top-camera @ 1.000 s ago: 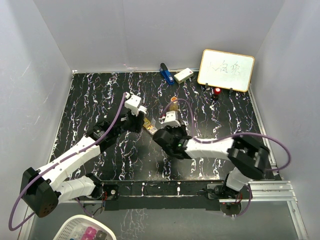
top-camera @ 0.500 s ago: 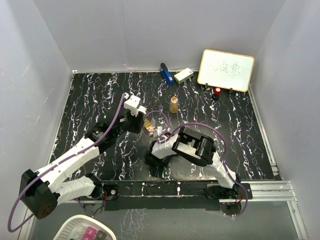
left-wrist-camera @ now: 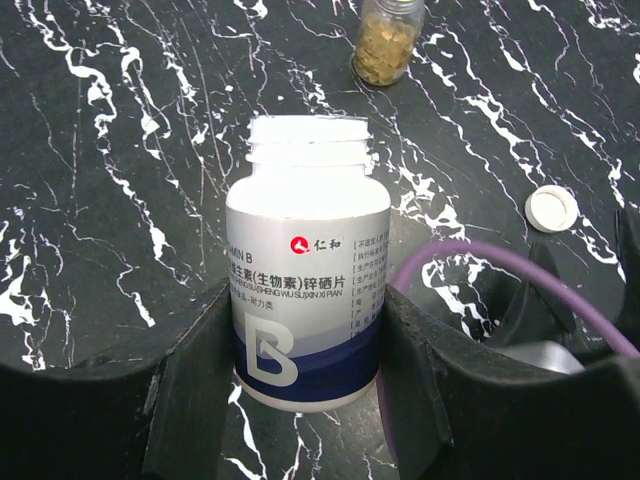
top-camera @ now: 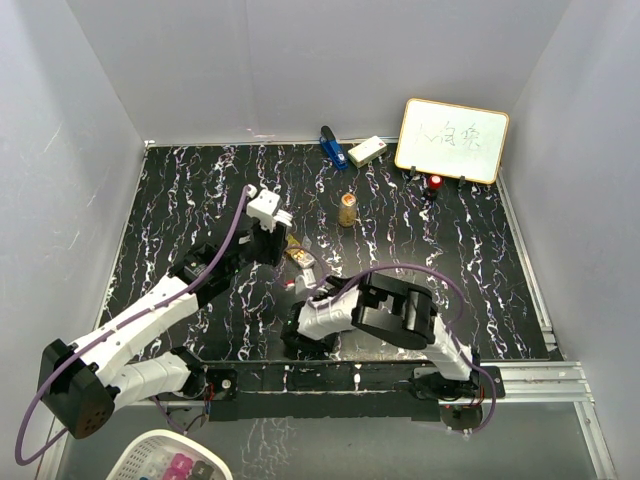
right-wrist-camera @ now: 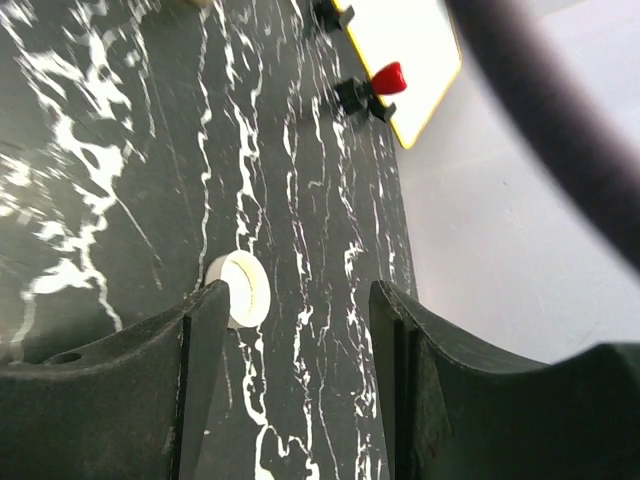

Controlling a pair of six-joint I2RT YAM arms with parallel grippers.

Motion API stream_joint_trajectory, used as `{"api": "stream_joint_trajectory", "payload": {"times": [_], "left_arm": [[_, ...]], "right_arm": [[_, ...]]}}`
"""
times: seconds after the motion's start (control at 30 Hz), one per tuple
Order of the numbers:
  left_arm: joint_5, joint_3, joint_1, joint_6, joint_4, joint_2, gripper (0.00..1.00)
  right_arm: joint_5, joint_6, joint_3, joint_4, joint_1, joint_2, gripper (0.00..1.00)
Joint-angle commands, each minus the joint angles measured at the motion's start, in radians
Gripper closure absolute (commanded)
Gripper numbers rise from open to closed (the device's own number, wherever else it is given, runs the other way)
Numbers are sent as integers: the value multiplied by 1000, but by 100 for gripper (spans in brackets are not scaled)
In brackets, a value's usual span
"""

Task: Sort the pills into containers
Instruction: Pick up the lid of the pill bottle at the center of the board.

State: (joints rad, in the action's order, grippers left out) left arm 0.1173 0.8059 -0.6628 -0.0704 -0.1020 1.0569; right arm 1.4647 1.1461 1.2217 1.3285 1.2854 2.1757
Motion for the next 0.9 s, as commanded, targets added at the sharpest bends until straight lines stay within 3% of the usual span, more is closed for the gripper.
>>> {"api": "stream_joint_trajectory", "payload": {"times": [0.0,0.13,0.27,0.37,0.5,0.57,0.67,0.87], "left_arm": [[17,22,3,11,-4,-16,100],[23,22,3,12,-3,-29,100],[15,14,3,8,7,-25,100],[12,18,3,9,5,-15,100],[30,15,4,8,2,-32,100],[32,11,4,9,6,-48,100],[32,10,4,6,7,-45,100],[17,5,3,-7,7,-49,100]], "right_arm": [[36,21,110,4,36,-154,44],[-1,-8,121,-29,19,-303,46],[-59,-170,94,-147,1,-446,50],[-162,-393,15,-358,-30,-608,55],[-459,-703,-189,-781,-201,-907,73],[-586,-764,-258,-865,-285,-1023,75],[-639,-795,-271,-846,-332,-1057,79],[-792,-802,-315,-854,-346,-979,82]]}}
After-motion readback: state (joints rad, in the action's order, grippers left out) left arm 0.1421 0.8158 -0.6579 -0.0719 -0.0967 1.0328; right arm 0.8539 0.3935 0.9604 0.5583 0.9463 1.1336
